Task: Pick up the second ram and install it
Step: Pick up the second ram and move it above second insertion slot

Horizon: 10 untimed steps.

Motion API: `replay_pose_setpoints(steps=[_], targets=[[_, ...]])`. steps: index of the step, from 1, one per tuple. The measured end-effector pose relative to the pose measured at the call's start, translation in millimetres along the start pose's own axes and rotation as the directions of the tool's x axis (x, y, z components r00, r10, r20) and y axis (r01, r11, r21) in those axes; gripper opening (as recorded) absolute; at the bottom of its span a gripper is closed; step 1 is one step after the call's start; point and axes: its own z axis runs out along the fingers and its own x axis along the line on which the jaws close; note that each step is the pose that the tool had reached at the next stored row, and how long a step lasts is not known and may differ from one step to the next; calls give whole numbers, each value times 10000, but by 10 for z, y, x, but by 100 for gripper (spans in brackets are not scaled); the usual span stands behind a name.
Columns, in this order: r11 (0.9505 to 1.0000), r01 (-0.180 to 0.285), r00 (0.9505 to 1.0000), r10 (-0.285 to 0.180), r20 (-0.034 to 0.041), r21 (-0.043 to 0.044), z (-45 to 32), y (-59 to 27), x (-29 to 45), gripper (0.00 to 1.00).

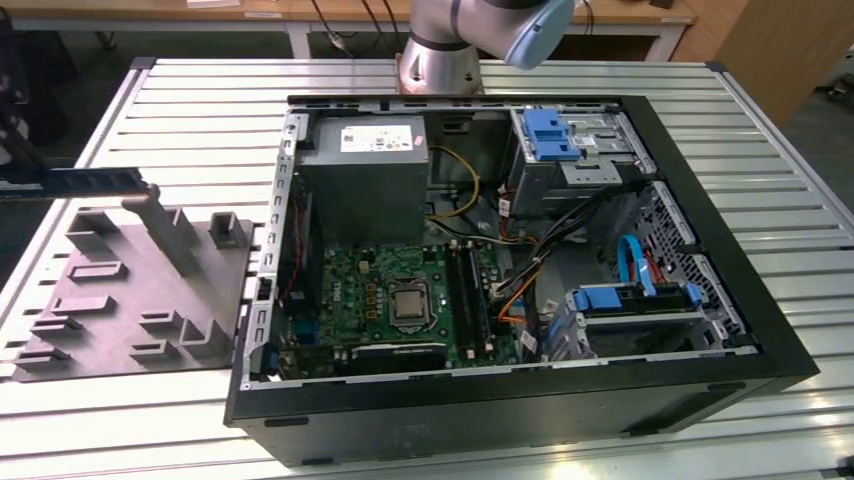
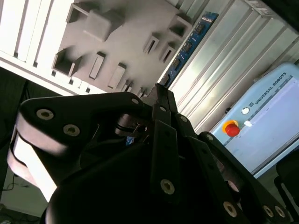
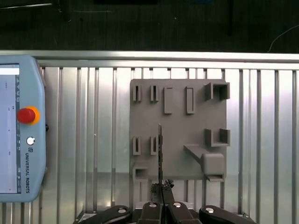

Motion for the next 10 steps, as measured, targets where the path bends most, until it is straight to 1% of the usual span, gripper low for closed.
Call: replay_pose_setpoints(steps=[10], targets=[[10000, 0, 10000, 0, 0, -24, -2, -456, 10, 11]])
